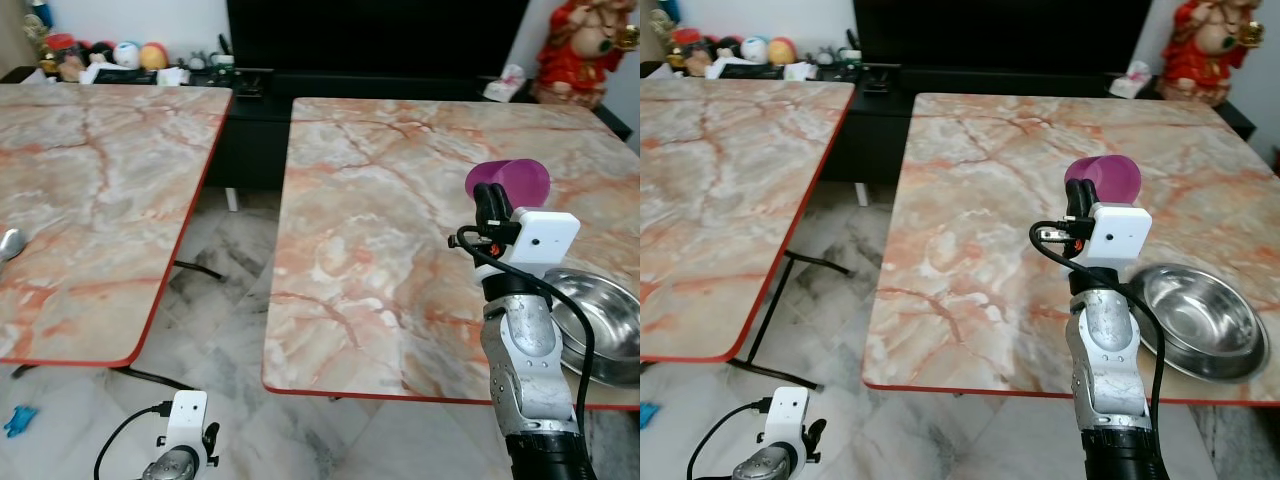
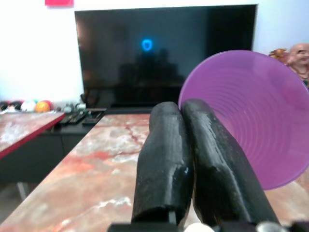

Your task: Setting the table

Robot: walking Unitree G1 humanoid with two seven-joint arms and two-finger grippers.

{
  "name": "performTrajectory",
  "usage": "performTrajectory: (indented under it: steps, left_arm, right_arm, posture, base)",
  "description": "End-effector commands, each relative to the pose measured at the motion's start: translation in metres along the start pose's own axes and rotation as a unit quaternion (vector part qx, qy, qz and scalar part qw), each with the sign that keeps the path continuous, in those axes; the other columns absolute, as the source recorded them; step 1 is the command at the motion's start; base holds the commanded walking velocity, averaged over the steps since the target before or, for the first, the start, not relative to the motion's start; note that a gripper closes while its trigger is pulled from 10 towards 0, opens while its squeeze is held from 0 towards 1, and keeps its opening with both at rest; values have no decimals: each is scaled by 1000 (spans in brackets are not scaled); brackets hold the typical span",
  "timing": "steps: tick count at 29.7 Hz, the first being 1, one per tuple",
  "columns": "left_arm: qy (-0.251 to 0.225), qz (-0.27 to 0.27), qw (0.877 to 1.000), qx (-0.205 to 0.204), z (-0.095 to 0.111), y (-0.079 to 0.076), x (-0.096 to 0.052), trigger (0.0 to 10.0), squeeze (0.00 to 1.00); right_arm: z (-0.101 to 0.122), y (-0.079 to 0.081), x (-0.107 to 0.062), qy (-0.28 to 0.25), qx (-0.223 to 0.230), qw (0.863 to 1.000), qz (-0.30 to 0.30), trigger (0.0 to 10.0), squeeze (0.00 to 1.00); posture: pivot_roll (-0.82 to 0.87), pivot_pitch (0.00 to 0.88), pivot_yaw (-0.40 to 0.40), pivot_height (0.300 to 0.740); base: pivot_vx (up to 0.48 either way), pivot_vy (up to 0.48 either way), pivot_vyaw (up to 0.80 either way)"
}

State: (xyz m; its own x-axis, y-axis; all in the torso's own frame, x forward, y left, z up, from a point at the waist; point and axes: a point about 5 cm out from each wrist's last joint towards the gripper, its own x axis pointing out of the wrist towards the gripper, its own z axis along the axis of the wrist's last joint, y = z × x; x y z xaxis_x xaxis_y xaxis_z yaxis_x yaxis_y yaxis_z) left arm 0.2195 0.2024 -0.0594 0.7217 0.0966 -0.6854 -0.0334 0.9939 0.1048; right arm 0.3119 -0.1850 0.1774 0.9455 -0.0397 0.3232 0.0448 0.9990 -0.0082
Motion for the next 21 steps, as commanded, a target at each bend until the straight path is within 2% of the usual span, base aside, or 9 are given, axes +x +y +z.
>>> performTrajectory:
  steps: [1, 2, 5, 9, 12, 21]
  left_arm:
    - [15, 0, 1000, -6, -6, 0, -1, 10000, 0]
    - [15, 0, 1000, -6, -6, 0, -1, 10000, 0]
    - [16, 0, 1000, -7, -6, 0, -1, 10000, 0]
    - [16, 0, 1000, -7, -6, 0, -1, 10000, 0]
    - [17, -1, 1000, -6, -6, 0, -1, 10000, 0]
    - [18, -1, 1000, -6, -6, 0, -1, 10000, 0]
  right_arm:
    - [-9, -10, 3, 38, -28, 999, -23, 10000, 0]
    - [-9, -10, 3, 38, -28, 999, -23, 10000, 0]
    - [-17, -31, 6, 86, -51, 993, -67, 10000, 0]
    - [-14, -38, 12, 111, -71, 989, -66, 10000, 0]
    - [-15, -42, 16, 153, -91, 982, -58, 10000, 0]
    - [-25, -44, 22, 220, -99, 970, -39, 10000, 0]
  posture:
    - [-17, 35, -11, 740]
    - [-17, 35, -11, 740]
    - [-18, 36, -8, 740]
    - [-24, 39, -6, 740]
    - [-28, 42, -2, 740]
    - [-26, 46, 0, 740]
  base:
    - [0, 0, 0]
    - [0, 0, 0]
    - [0, 0, 0]
    - [0, 0, 0]
    - [0, 0, 0]
    - [0, 0, 0]
